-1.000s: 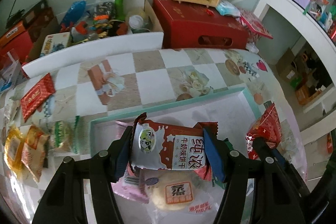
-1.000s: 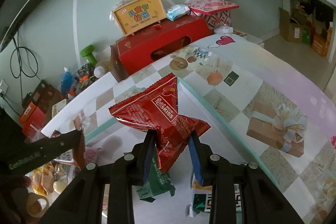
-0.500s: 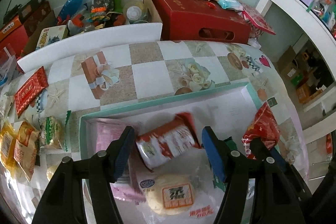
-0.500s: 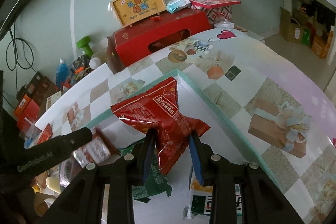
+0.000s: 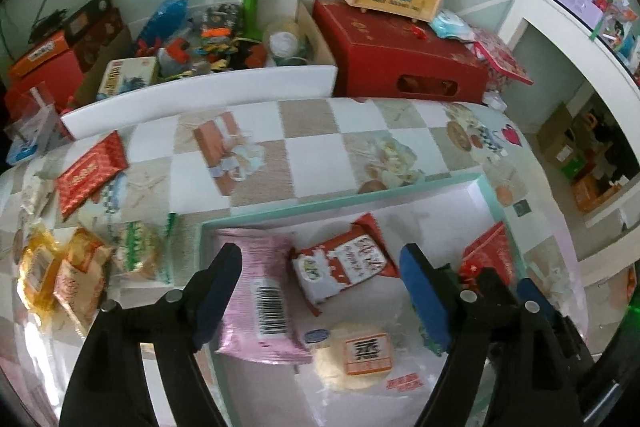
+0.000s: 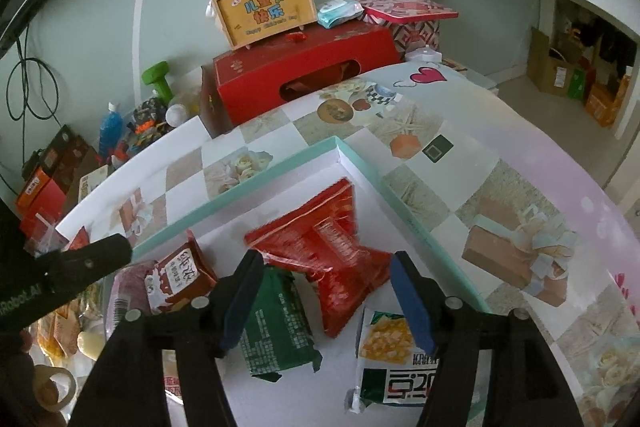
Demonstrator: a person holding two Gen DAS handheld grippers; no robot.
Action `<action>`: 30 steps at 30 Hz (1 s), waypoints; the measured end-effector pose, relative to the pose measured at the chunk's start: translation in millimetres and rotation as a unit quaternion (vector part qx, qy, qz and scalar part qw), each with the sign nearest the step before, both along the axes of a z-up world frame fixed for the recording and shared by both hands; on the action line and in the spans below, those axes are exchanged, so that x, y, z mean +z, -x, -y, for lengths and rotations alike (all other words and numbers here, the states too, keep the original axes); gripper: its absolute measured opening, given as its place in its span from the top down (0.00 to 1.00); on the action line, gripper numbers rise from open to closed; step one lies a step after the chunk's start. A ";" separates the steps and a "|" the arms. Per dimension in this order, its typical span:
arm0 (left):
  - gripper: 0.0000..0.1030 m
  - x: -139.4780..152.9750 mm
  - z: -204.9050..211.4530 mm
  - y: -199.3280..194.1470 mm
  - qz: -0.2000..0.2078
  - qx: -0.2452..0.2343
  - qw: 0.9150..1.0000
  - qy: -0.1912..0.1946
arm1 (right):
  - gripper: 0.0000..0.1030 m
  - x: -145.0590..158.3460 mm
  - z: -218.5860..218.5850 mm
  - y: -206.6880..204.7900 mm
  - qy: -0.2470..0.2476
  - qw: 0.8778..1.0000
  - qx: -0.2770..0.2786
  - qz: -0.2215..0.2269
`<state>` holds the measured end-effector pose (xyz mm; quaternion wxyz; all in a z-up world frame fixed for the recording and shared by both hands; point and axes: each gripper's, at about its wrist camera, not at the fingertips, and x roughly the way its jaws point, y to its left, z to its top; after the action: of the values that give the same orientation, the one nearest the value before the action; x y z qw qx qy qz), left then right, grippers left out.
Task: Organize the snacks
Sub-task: 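Withdraw both grippers from the tray toward the remaining snacks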
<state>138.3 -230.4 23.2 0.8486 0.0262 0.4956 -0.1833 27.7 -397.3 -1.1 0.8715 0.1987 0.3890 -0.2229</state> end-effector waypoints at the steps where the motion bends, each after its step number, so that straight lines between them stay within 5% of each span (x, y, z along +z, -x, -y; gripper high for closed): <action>1: 0.20 -0.5 -2.6 -0.4 0.001 0.004 1.000 -0.004 | 0.33 0.1 -0.8 -0.3 0.002 1.000 0.001 -0.002; 6: 0.05 -7.8 -17.7 -3.2 0.011 0.039 0.999 -0.033 | 0.18 -0.9 -3.1 -3.1 0.013 1.000 0.001 -0.014; 11: 0.01 -16.9 -33.0 -7.5 0.007 0.069 0.996 -0.047 | 0.00 -0.6 -3.6 -4.0 0.019 1.000 0.001 -0.015; 20: 0.01 -26.0 -47.1 -6.5 -0.002 0.090 0.995 -0.044 | 0.00 -0.3 -9.6 -8.1 0.029 0.999 0.010 -0.012; 30: 0.01 -7.6 -76.2 6.7 0.031 0.108 0.993 -0.031 | 0.00 16.9 -16.1 -3.3 0.024 0.999 0.010 0.032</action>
<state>131.6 -154.2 15.7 0.8772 0.0042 0.4743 -0.0747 31.0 -381.1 15.7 0.8901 0.1808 0.3574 -0.2172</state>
